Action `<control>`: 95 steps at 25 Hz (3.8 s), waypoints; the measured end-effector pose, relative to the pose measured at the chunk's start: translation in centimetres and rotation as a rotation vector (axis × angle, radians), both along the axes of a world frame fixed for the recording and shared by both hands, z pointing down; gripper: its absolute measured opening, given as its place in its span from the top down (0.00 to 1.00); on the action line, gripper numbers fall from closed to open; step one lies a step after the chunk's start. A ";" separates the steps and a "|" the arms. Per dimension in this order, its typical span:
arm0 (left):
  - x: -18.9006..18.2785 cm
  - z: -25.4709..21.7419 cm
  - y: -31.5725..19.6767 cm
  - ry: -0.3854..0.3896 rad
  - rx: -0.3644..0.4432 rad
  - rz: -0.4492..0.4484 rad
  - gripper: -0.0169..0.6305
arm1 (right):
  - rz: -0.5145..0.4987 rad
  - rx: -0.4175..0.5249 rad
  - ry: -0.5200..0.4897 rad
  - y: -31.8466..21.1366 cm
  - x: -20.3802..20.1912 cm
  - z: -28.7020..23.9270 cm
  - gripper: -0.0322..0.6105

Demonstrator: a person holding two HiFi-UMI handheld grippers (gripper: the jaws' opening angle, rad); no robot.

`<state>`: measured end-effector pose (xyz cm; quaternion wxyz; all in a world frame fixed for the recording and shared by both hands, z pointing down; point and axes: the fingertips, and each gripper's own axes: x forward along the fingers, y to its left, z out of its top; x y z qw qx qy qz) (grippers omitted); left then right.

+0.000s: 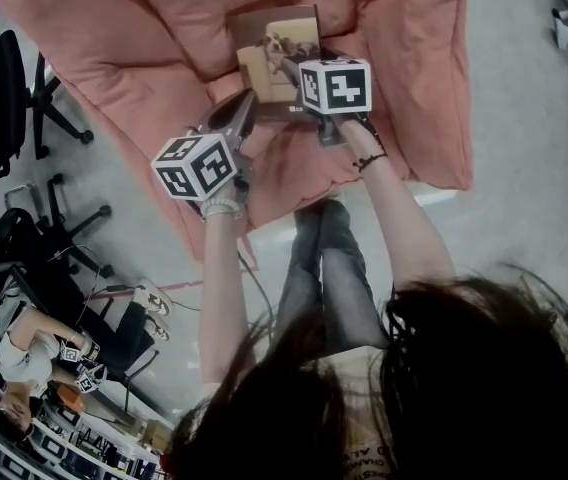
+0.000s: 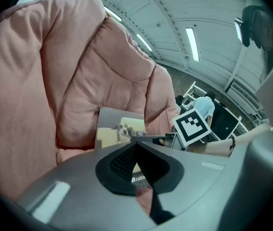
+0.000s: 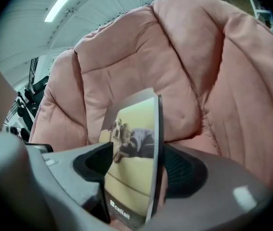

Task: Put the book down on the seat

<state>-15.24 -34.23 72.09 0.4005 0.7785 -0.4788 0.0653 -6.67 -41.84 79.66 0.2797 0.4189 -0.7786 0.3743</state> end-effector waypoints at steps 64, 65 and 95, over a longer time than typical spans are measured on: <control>6.4 -28.5 9.8 -0.002 0.285 0.010 0.98 | -0.175 0.261 -0.443 13.5 0.7 -35.9 0.95; 6.5 -28.8 10.0 -0.008 0.291 0.016 0.98 | -0.182 0.271 -0.445 13.8 0.7 -36.4 0.95; 6.8 -31.4 12.5 -0.062 0.363 0.045 0.98 | -0.276 0.364 -0.467 17.1 1.3 -39.7 0.95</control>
